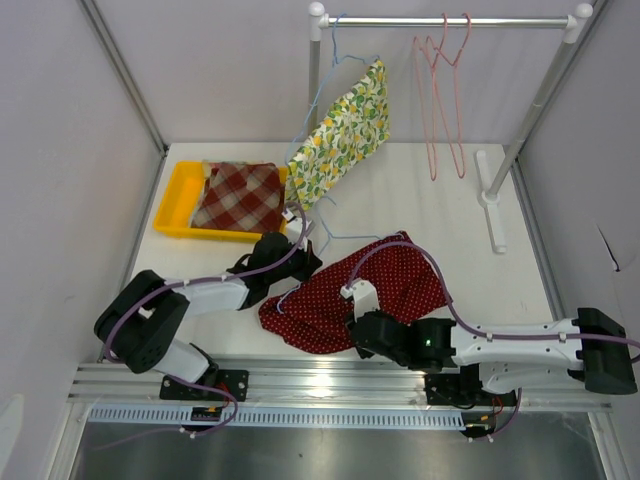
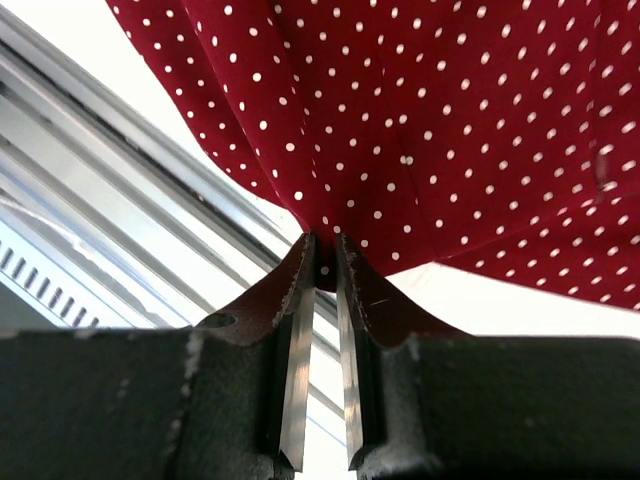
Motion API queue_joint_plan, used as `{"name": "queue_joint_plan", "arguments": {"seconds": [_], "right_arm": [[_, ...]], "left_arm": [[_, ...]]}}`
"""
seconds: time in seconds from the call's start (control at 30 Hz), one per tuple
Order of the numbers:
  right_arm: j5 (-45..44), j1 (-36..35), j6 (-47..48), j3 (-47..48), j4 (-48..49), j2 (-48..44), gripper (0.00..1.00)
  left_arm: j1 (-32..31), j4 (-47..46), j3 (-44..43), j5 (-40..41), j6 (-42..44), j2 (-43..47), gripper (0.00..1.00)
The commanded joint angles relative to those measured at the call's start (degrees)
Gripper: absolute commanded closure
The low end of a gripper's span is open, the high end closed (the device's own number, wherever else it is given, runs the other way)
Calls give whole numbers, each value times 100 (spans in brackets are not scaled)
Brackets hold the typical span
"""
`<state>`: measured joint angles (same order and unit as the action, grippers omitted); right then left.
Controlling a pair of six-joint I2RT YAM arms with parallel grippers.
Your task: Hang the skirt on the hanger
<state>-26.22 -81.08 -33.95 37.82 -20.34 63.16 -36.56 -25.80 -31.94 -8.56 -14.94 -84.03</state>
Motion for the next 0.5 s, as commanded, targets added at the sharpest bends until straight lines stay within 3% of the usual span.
{"name": "queue_joint_plan", "arguments": {"seconds": [0.0,0.2,0.47], "right_arm": [[160,-119,-155,-117,-216,-259,81],[723,-417,-94,-118,108,-59,81],[566,-778,-120,287,302,1023,80]], "left_arm": [[52,-39,-172,408,70,220,100],[43,-258,30,407,-166,440,100],[-150,-66,4,583,-167,888,100]]}}
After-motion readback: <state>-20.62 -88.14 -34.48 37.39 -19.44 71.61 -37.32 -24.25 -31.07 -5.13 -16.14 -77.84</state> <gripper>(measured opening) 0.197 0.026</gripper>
